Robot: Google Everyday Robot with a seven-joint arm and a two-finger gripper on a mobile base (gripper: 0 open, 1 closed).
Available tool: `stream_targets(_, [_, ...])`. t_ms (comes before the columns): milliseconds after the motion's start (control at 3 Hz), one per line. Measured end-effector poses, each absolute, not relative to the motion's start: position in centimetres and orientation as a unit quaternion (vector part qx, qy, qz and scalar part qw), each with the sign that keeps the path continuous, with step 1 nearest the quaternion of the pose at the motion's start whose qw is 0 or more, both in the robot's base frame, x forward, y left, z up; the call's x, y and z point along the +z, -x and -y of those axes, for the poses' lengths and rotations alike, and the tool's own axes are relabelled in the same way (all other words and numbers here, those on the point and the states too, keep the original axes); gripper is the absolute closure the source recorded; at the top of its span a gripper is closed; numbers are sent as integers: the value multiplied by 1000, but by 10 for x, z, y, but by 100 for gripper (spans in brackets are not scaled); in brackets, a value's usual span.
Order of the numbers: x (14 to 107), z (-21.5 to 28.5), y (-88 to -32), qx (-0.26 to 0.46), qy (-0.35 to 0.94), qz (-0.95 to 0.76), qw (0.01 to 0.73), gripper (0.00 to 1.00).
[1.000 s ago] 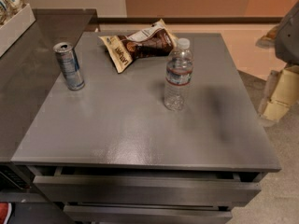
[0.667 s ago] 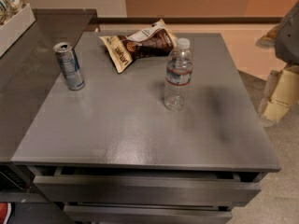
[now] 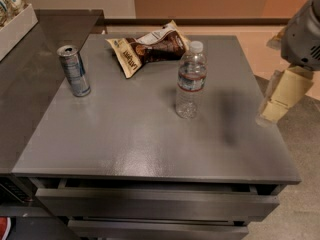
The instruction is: Move water bottle near redbull can
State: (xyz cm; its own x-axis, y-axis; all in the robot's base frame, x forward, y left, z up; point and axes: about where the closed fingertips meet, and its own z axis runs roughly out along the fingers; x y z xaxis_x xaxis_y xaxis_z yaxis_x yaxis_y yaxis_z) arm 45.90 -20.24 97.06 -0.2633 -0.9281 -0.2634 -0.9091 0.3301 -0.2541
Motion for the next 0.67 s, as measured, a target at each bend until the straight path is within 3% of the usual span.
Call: stream_targets(667, [956, 159, -531, 19, 499, -825, 264, 0])
